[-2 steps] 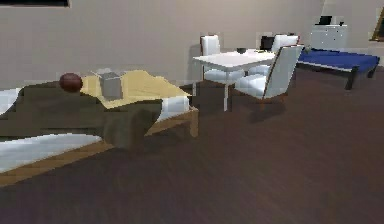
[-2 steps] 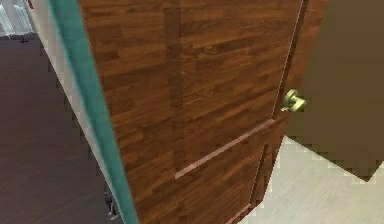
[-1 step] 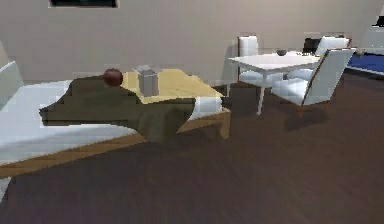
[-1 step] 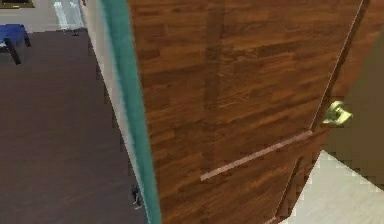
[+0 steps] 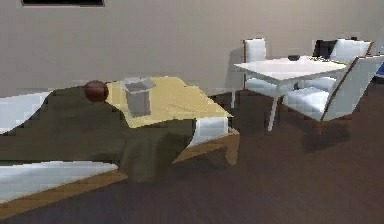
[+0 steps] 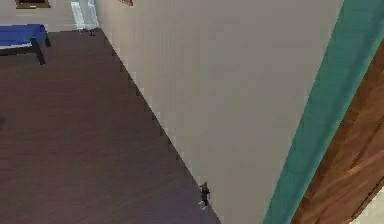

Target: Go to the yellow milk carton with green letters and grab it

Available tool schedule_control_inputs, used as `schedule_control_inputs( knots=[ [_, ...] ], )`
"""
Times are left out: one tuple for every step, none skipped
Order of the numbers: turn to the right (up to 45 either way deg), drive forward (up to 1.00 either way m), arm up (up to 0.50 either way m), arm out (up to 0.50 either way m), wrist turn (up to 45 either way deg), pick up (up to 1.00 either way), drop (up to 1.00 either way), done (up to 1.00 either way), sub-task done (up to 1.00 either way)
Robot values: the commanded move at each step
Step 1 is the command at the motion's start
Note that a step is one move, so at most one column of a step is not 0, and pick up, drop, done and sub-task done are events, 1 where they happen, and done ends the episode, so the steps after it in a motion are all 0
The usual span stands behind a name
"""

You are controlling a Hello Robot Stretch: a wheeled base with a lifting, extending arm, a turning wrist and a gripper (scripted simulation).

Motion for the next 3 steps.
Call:
schedule_control_inputs(
  knots=[
    [45.0, 0.0, 0.0, 0.0, 0.0, 0.0, 0.0, 0.0, 0.0],
    [9.0, 0.0, 0.0, 0.0, 0.0, 0.0, 0.0, 0.0, 0.0],
    [0.0, 1.0, 0.0, 0.0, 0.0, 0.0, 0.0, 0.0, 0.0]
  ],
)
